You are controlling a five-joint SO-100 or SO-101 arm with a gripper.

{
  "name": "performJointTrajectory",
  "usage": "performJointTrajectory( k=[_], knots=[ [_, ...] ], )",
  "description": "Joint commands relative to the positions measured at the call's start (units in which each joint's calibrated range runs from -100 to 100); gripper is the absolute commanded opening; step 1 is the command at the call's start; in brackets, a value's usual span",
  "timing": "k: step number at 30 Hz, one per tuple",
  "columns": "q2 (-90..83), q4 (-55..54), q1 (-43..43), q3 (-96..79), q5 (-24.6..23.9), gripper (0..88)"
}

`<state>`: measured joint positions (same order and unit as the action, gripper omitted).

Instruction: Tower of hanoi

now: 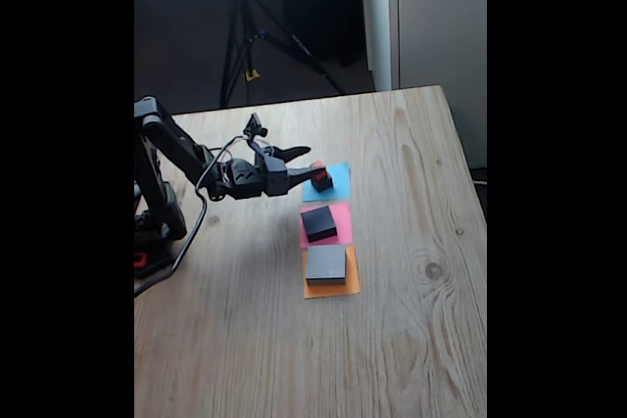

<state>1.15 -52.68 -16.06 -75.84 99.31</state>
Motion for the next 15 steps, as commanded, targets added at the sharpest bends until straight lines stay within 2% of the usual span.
performJointTrajectory(
  k=[1,15],
  knots=[
    [0.74,-2.32,-0.70,1.47,0.69,26.3],
    [5.05,-7.74,-2.29,-0.62,0.69,26.1]
  ],
)
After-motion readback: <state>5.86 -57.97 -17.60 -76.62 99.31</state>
